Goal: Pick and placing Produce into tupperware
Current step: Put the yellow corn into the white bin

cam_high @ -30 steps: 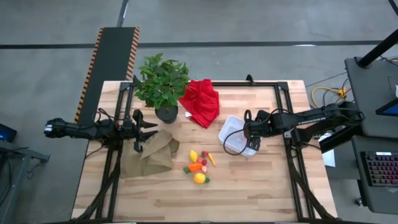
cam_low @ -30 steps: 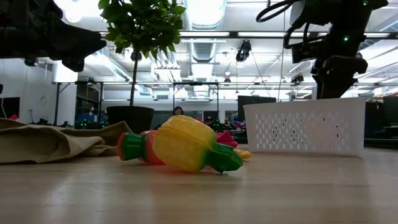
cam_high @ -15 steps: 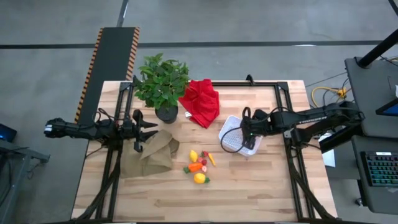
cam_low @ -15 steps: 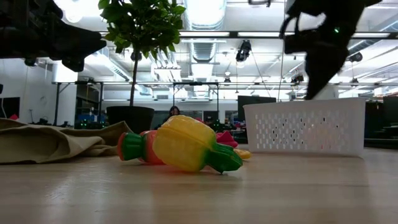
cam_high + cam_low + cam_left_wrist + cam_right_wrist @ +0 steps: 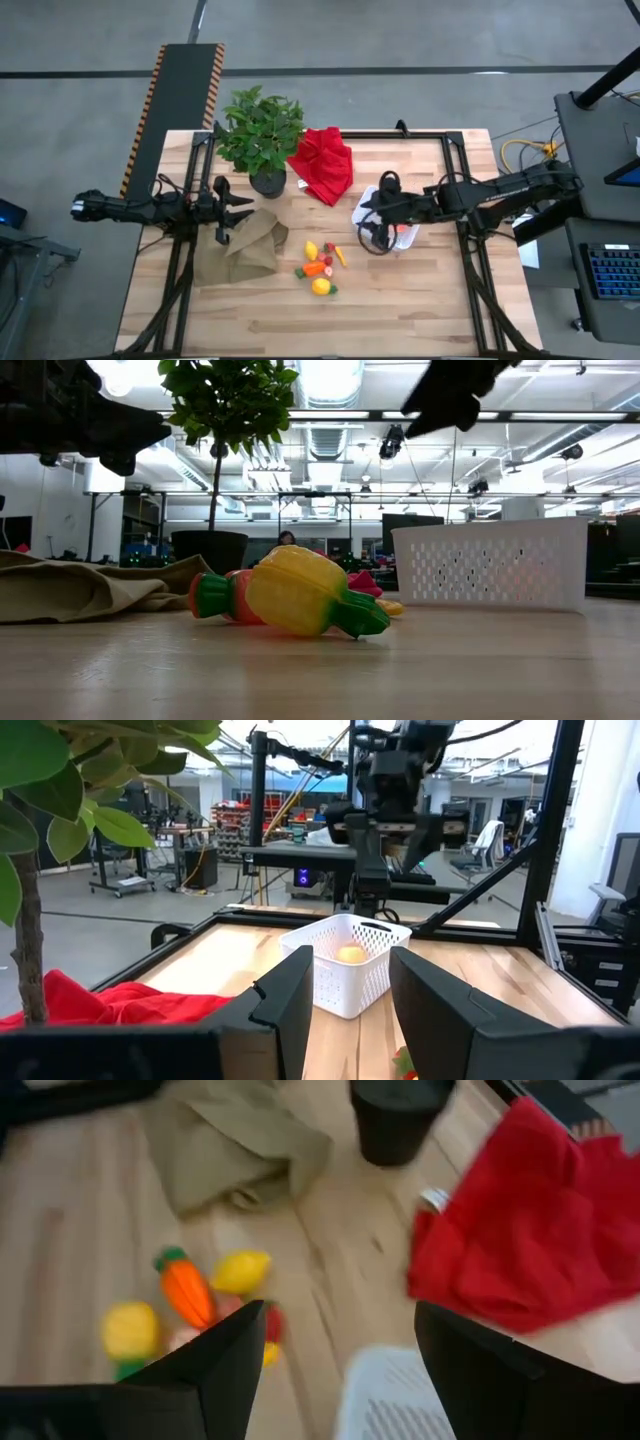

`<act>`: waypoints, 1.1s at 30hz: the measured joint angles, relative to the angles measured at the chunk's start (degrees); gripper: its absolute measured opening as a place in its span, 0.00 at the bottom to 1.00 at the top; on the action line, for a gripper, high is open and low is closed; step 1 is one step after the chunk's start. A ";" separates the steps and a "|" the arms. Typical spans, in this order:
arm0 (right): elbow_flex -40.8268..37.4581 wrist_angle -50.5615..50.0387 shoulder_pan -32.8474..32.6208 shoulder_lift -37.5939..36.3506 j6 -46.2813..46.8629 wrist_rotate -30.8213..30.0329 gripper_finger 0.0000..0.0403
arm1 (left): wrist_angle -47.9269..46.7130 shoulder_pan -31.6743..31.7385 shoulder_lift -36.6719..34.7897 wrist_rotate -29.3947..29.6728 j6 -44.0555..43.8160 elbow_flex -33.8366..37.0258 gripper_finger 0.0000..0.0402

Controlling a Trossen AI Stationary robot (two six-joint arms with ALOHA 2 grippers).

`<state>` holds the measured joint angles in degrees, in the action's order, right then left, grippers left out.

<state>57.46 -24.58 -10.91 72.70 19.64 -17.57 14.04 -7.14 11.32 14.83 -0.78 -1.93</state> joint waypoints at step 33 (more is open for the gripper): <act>21.65 -19.60 -5.43 34.28 31.41 -0.36 0.56 | -0.04 0.00 0.31 -0.15 -0.09 0.04 0.30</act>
<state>79.11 -44.18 -16.34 106.98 51.05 -17.92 14.00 -7.14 11.63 14.68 -0.86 -1.89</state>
